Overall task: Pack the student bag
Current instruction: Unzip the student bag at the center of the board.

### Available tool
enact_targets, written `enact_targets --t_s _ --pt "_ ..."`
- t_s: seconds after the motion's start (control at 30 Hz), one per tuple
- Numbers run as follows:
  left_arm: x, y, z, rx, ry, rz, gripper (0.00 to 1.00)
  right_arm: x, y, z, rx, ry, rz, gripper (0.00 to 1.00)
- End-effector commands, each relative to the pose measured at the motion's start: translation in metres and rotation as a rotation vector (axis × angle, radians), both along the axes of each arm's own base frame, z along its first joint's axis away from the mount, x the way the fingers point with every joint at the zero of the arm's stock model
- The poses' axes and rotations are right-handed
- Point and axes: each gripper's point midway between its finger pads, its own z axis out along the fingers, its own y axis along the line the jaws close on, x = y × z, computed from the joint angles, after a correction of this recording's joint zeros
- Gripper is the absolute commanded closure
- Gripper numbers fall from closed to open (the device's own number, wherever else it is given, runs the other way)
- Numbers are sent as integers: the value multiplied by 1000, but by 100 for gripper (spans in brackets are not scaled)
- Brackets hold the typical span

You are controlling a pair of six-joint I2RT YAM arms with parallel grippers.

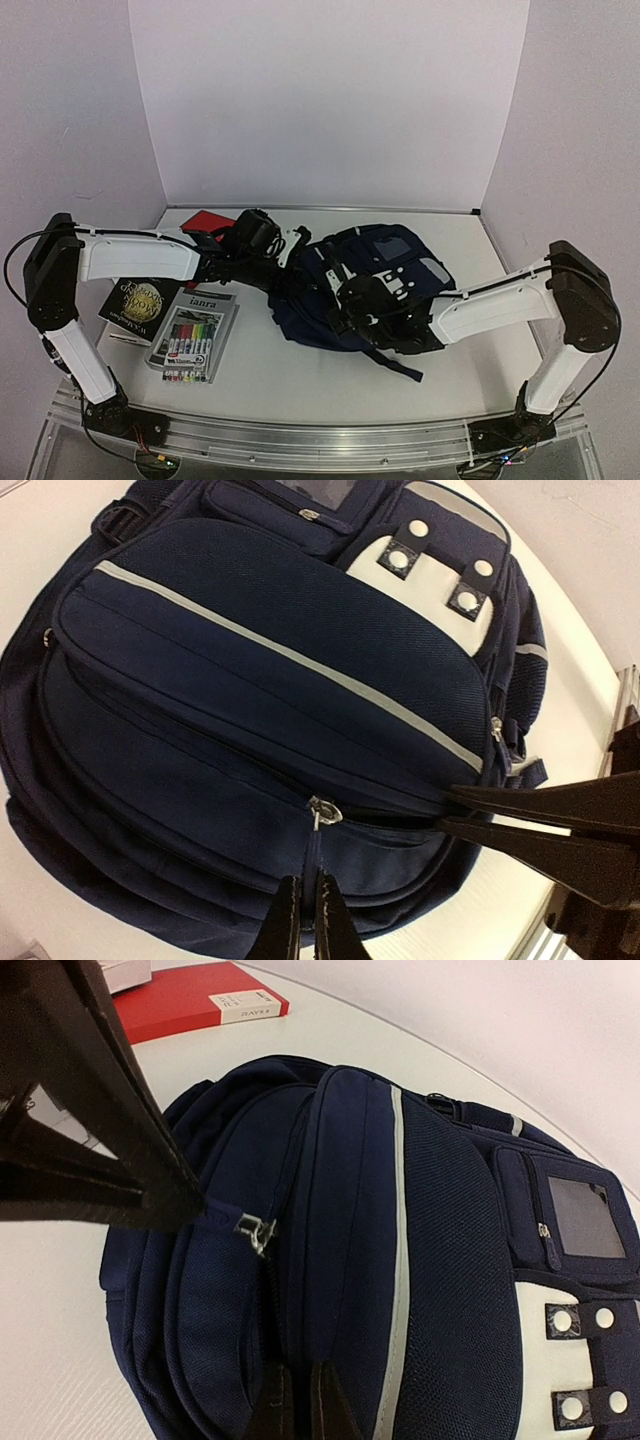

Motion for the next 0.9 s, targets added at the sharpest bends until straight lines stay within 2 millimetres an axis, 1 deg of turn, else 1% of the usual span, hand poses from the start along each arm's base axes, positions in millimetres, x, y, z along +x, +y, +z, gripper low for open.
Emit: enact_targets --t_s 0.0,0.13,0.33,0.4,0.47,0.53,0.63,0.67,0.73,0.77,0.8,0.87 --pt "46 41 20 93 -124 214 100 -3 -25 22 66 -18 -70 100" --pt "66 62 10 161 -170 294 100 -12 -34 30 108 -7 -63 100" --pt "101 87 2 146 -183 395 100 -27 -45 41 174 15 -30 100" --pt "113 97 -3 144 -182 435 100 -31 -50 48 203 18 -25 100" --pt "122 103 -9 126 -171 462 100 -35 -55 52 229 23 -25 100" --pt "127 101 -13 97 -161 453 100 -38 -56 53 245 32 -20 100" --pt "123 81 -16 34 -141 359 100 -41 -53 52 267 55 -7 100" --pt "120 74 -15 5 -129 322 100 -41 -50 51 275 67 -2 100" --pt "113 65 -16 -29 -112 266 100 -40 -45 50 294 87 -8 100" --pt "110 60 -12 -57 -115 241 100 -39 -43 50 303 95 -22 97" --pt "105 56 -8 -83 -114 221 100 -37 -42 50 305 105 -40 89" --pt "91 48 -3 -132 -110 165 100 -38 -36 51 311 116 -53 64"
